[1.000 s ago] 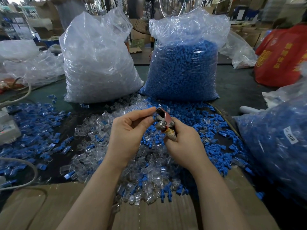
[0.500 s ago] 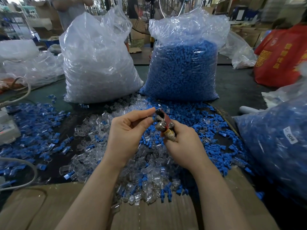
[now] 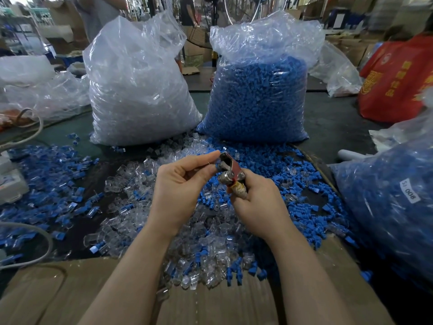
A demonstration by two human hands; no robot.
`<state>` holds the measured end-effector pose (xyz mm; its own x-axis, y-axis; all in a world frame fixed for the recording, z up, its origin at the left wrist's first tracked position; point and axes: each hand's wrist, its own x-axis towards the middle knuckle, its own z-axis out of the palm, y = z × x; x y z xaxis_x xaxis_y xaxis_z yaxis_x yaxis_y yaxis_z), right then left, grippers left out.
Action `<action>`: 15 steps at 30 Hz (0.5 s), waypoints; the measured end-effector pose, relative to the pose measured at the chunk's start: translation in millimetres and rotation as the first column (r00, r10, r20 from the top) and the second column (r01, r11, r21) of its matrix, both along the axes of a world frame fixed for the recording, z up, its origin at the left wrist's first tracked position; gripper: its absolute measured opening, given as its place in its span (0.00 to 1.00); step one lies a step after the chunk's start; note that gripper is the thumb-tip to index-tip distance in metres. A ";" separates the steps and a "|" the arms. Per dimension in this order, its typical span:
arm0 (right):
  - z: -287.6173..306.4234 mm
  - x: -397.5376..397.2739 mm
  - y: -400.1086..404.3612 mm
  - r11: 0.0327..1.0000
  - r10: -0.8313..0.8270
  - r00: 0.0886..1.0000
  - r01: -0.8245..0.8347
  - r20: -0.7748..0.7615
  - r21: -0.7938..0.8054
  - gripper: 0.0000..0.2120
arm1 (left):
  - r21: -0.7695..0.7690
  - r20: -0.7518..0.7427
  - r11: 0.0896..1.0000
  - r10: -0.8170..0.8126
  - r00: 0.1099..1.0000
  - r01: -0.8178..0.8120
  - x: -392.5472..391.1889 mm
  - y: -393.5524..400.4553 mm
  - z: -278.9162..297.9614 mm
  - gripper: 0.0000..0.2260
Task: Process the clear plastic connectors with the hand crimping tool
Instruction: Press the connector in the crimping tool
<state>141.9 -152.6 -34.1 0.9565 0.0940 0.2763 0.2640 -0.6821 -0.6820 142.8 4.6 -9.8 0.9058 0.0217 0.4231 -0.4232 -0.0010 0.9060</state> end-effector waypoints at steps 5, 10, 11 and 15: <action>1.2 -0.2 1.0 1.000 0.000 1.000 0.000 0.003 -0.022 0.09 | 0.021 -0.010 1.000 0.002 1.000 -0.002 0.7 1.6 -1.5 0.13; 0.0 -0.7 -0.7 0.998 -0.043 0.997 0.046 0.063 -0.042 0.10 | -0.118 -0.113 0.990 0.065 0.992 -0.078 7.7 12.0 -3.7 0.09; -0.6 -0.6 -1.8 0.997 -0.062 0.995 0.065 0.078 -0.041 0.08 | -0.243 -0.176 0.964 0.067 0.982 -0.109 11.7 20.3 -3.6 0.08; -2.4 -0.3 -3.9 0.994 -0.111 0.988 0.111 0.111 0.002 0.04 | -0.734 -0.375 0.614 -0.009 0.927 -0.291 32.0 79.3 -14.2 0.03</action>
